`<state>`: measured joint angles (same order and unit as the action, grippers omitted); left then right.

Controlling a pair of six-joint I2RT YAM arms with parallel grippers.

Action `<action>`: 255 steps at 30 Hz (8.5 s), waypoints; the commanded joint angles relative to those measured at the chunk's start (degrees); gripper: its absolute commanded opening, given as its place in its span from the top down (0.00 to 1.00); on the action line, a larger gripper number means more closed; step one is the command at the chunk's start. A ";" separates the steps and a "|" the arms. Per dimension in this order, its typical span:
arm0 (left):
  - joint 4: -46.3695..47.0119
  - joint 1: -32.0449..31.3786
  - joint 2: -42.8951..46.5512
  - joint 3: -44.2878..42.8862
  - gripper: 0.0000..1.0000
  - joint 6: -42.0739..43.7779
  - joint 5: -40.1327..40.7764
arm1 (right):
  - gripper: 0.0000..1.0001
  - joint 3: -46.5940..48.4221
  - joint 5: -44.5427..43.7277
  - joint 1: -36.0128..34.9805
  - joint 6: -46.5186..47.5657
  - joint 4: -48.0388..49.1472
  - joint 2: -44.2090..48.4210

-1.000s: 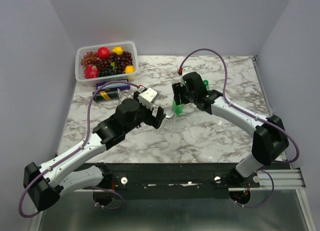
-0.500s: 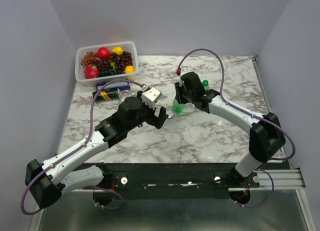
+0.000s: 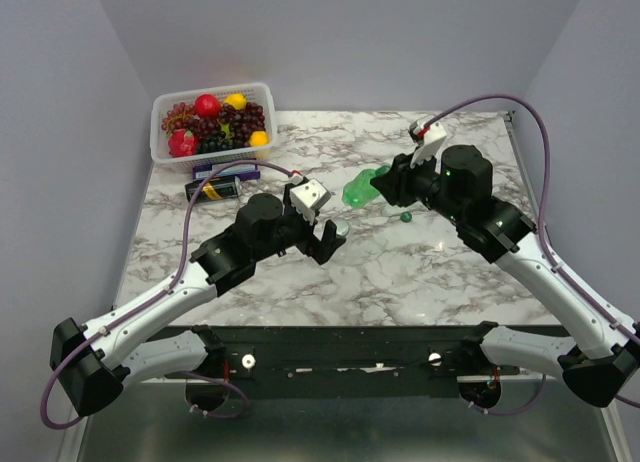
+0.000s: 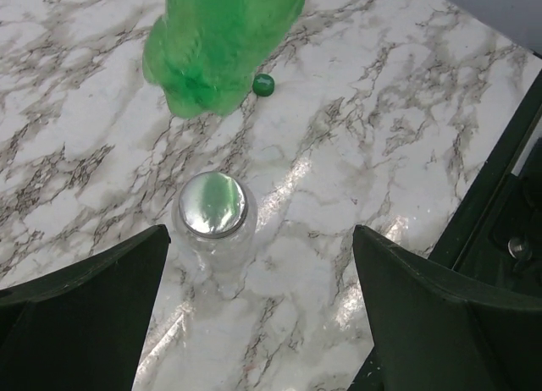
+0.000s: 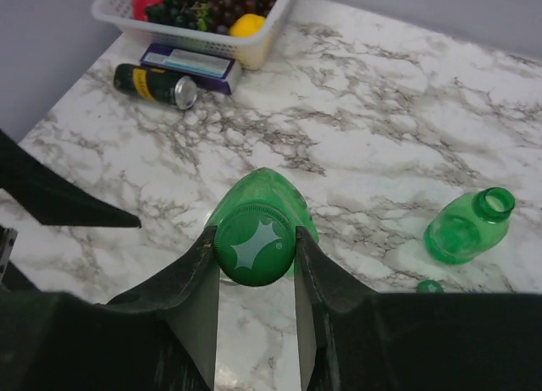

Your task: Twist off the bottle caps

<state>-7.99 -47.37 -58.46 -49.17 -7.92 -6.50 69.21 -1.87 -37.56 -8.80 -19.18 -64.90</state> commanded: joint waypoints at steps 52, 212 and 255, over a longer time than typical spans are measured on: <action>1.40 -5.97 -5.61 -0.58 0.67 3.44 -19.08 | 0.34 -26.23 14.96 -1.11 -24.25 9.58 26.67; -0.53 -0.96 -4.30 -4.09 0.76 4.67 -50.21 | 0.70 -28.87 45.84 -3.92 -7.99 23.42 22.71; -6.25 -5.36 -4.30 -3.74 0.76 4.41 -1.94 | 0.44 -20.08 -6.40 -15.17 -22.32 24.89 8.83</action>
<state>-13.50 -52.27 -62.65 -51.94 -3.11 -9.78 47.20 -6.85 -52.21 -31.48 4.60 -55.48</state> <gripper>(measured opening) 0.657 0.618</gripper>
